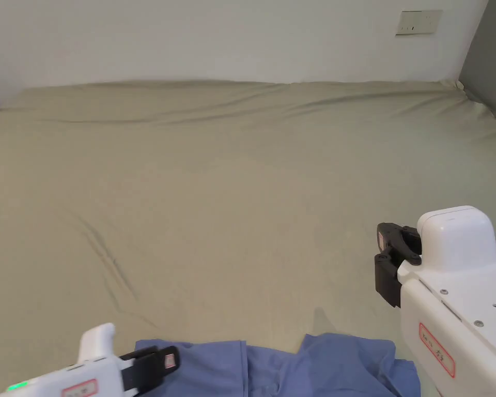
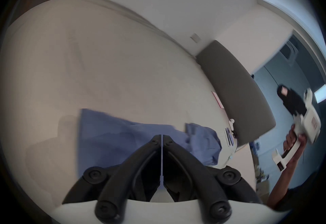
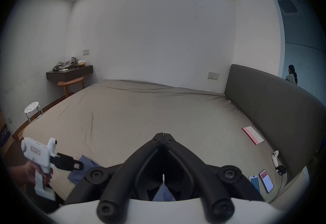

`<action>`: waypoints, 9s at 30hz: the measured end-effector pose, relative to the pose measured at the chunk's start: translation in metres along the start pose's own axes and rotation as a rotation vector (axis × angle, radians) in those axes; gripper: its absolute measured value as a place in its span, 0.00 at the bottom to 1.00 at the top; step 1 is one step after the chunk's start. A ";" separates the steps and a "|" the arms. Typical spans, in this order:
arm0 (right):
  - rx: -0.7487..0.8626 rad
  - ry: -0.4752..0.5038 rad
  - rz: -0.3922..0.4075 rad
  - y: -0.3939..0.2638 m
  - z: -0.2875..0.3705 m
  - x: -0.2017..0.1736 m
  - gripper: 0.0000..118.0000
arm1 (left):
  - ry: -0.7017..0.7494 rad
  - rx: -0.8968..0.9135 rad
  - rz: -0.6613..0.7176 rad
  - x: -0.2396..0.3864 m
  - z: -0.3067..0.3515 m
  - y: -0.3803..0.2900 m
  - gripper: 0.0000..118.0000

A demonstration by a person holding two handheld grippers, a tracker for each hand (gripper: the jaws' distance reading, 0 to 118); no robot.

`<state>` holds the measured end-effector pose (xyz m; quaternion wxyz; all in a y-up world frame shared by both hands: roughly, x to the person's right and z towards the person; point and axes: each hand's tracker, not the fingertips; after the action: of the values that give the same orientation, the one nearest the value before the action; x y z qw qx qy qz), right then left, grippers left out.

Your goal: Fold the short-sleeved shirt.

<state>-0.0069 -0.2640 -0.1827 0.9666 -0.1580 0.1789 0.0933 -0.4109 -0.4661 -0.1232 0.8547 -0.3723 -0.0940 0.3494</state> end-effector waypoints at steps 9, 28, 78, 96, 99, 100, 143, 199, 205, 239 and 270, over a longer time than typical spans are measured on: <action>-0.019 0.007 0.026 -0.001 -0.008 -0.007 0.00 | -0.073 -0.090 0.305 -0.087 0.010 0.000 1.00; -0.040 0.028 0.057 -0.002 -0.013 -0.022 0.00 | 0.065 -0.207 0.120 -0.036 -0.038 -0.003 0.09; -0.051 0.039 0.008 -0.013 -0.006 -0.008 0.00 | 0.421 -0.301 -0.363 0.100 -0.105 -0.052 0.21; -0.039 0.038 0.025 -0.007 0.003 -0.016 0.00 | 0.294 -0.032 -0.294 0.078 -0.046 -0.036 0.01; -0.039 0.039 0.037 -0.009 0.003 -0.018 0.00 | 0.316 -0.060 -0.379 0.083 -0.066 -0.054 0.01; -0.038 0.038 0.042 -0.010 0.003 -0.018 0.00 | 0.300 -0.065 -0.397 0.086 -0.073 -0.060 0.01; -0.644 0.371 0.210 -0.193 -0.126 -0.143 0.00 | 0.290 0.105 -0.192 -0.017 0.042 0.000 0.01; 0.010 0.099 0.153 0.004 -0.043 -0.142 0.00 | 0.573 -0.013 -0.142 -0.100 0.118 0.046 0.24; -0.017 0.108 0.186 0.002 -0.052 -0.161 0.00 | 0.784 0.000 -0.186 -0.153 0.159 0.062 0.24; 0.085 0.038 0.139 0.042 -0.029 -0.123 0.00 | 0.725 0.915 -0.437 0.028 0.261 0.163 0.93; 0.252 -0.084 0.148 0.037 0.038 -0.067 0.00 | 0.454 0.854 -0.707 0.260 0.104 0.019 0.01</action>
<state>-0.0649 -0.2252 -0.1338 0.9759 -0.0178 0.1598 0.1475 -0.2726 -0.2238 -0.0890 0.9918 -0.0073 0.1217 -0.0378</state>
